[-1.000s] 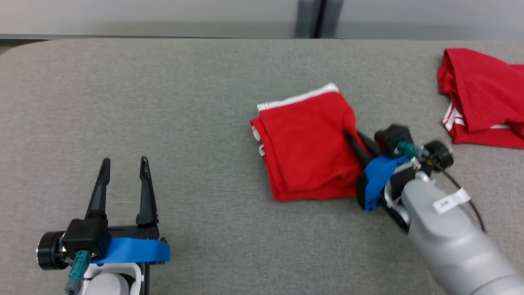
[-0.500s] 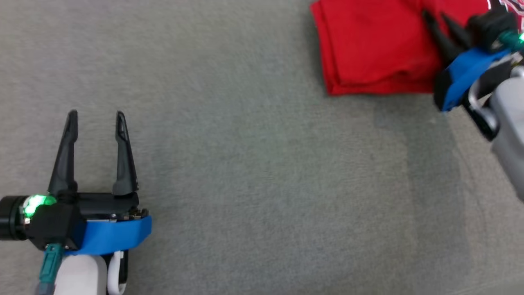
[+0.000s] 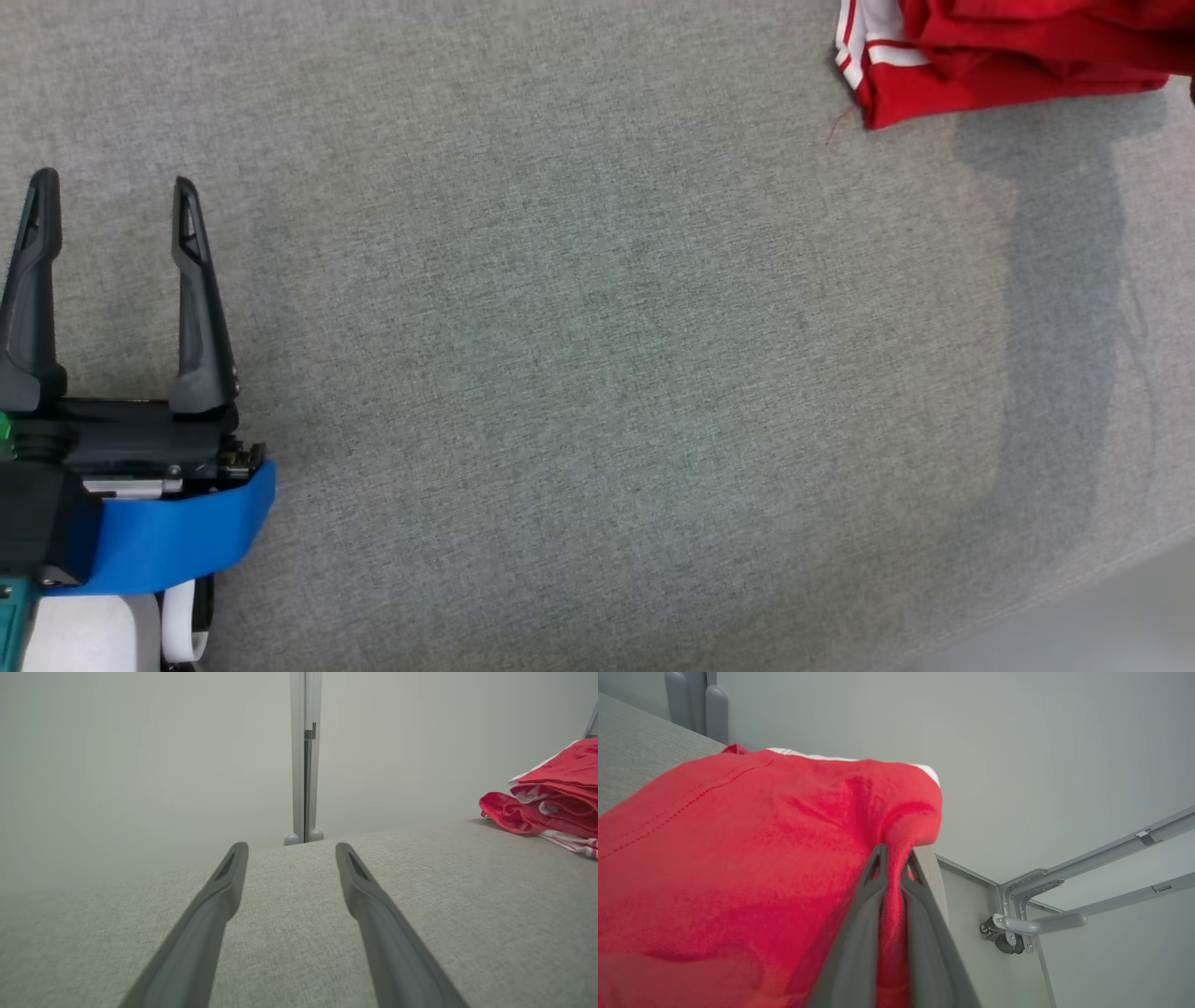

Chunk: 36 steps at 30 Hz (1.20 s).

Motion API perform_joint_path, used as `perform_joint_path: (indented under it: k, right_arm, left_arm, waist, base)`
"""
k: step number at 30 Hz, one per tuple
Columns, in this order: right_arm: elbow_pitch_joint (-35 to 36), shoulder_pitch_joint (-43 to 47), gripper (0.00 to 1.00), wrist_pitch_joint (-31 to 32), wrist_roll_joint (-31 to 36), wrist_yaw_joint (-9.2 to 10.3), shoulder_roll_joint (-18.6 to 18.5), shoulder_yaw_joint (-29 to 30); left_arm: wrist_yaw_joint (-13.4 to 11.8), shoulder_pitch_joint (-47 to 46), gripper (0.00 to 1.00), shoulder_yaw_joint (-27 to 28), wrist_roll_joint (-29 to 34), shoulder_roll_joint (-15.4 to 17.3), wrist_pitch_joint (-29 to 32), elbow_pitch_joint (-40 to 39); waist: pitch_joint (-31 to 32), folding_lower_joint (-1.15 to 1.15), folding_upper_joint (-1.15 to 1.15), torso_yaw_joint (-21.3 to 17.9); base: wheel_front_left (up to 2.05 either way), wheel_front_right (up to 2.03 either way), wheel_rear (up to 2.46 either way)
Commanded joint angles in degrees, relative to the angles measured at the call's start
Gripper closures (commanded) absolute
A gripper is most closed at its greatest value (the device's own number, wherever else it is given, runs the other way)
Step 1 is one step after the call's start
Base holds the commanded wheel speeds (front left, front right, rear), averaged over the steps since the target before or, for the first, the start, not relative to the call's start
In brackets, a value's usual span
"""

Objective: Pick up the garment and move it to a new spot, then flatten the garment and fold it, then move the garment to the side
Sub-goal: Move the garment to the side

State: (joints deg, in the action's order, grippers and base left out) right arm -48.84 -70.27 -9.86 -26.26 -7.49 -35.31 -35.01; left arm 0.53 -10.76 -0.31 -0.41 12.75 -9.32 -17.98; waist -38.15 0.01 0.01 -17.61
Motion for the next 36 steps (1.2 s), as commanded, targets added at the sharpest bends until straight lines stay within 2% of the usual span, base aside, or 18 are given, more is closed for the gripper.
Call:
perform_joint_path:
  k: [1, 6, 7, 8, 14, 19, 24, 30, 36]
  right_arm:
    - [-0.48, -1.09, 1.00, 0.12, -0.41, -0.02, -0.31, -0.67]
    - [-5.61, -3.66, 1.00, 1.19, -1.54, -0.01, -0.12, -2.12]
    - [-6.84, -4.30, 0.58, 1.00, -1.09, -0.01, 0.03, -2.31]
    - [-8.13, -5.24, 0.00, 0.23, -0.67, -0.01, 0.13, -2.12]
    - [-16.16, -7.76, 0.00, -3.51, 3.59, -0.01, 1.48, -0.55]
    - [-16.66, -5.85, 0.00, -5.21, 4.62, -0.02, 3.45, 2.07]
    - [-6.39, 0.92, 0.00, -5.37, 5.22, -0.02, 6.04, 6.94]
    - [6.32, 14.84, 0.00, -5.38, 7.70, -0.02, 12.38, 12.67]
    - [15.07, 29.16, 0.00, -5.39, 10.43, -0.02, 17.97, 17.16]
  left_arm:
    - [0.12, -0.89, 0.00, 0.38, 0.33, 0.49, 0.24, -0.59]
    - [-0.13, -1.51, 0.00, 0.47, 0.34, 0.92, 0.91, -2.02]
    - [-0.27, -1.45, 0.00, 0.51, 0.22, 0.92, 0.86, -2.01]
    - [-0.32, -1.47, 0.00, 0.46, 0.05, 0.85, 0.72, -1.89]
    - [-1.10, -0.50, 0.00, 0.01, -0.85, -0.19, -1.08, 0.75]
    - [-1.58, 1.20, 0.00, -0.03, -2.19, -1.40, -2.95, 4.94]
    - [-2.16, 3.66, 0.00, 0.70, -3.72, -2.40, -4.48, 9.14]
    - [-2.93, 7.73, 0.00, 1.41, -5.26, -3.42, -5.39, 12.85]
    - [-2.76, 10.69, 0.00, 1.06, -6.58, -4.53, -5.59, 16.01]
  waist:
    - [-0.52, -0.01, -0.01, 0.16]
    - [-1.43, -0.01, -0.01, 0.86]
    - [-1.49, -0.01, -0.01, 1.09]
    - [-1.48, -0.01, -0.01, 1.40]
    - [0.80, -0.01, -0.01, 3.37]
    - [5.45, -0.01, -0.01, 5.27]
    - [11.56, -0.01, -0.01, 7.22]
    - [18.94, -0.01, -0.01, 9.79]
    - [24.23, -0.01, -0.01, 13.44]
  base:
    - [0.00, 0.00, 0.00]
    - [0.00, 0.00, 0.00]
    - [0.00, 0.00, 0.00]
    - [0.00, 0.00, 0.00]
    - [0.00, 0.00, 0.00]
    - [0.00, 0.00, 0.00]
    - [0.00, 0.00, 0.00]
    - [0.00, 0.00, 0.00]
    - [0.00, 0.00, 0.00]
